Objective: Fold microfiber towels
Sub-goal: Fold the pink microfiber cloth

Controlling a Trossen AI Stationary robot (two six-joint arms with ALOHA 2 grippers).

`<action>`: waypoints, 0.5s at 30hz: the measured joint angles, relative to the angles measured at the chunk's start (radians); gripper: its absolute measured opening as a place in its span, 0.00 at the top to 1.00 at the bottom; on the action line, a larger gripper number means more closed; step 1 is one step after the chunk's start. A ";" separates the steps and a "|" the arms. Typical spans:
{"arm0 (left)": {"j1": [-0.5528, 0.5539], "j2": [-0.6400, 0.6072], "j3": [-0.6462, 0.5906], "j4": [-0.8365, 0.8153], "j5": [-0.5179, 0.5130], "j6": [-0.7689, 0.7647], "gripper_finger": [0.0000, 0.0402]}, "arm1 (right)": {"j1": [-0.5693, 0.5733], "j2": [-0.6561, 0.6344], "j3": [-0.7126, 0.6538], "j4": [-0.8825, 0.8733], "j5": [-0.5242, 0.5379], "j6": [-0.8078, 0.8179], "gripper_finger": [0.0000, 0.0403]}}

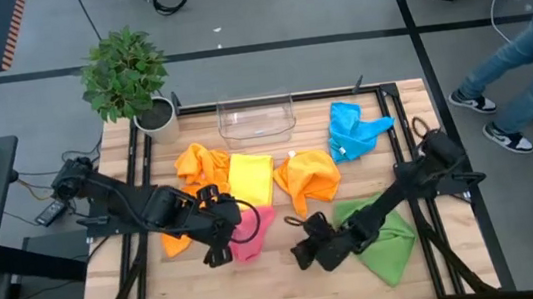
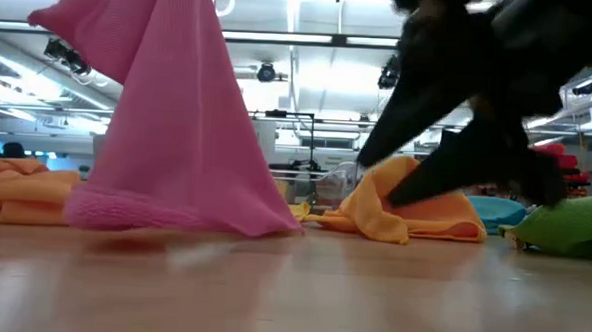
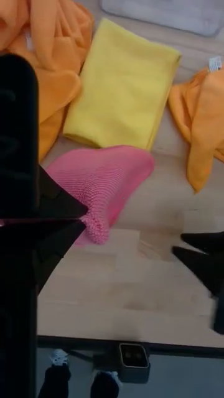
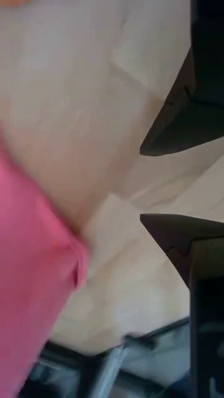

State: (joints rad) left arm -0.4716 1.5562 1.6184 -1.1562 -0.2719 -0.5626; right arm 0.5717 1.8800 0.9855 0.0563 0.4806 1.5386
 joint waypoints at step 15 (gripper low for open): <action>0.011 0.001 0.000 -0.008 -0.007 0.105 0.97 | -0.115 0.189 0.018 0.395 0.052 0.276 0.65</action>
State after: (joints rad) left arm -0.4610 1.5570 1.6184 -1.1641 -0.2788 -0.4581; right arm 0.4572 2.0690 1.0039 0.4509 0.5325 1.8142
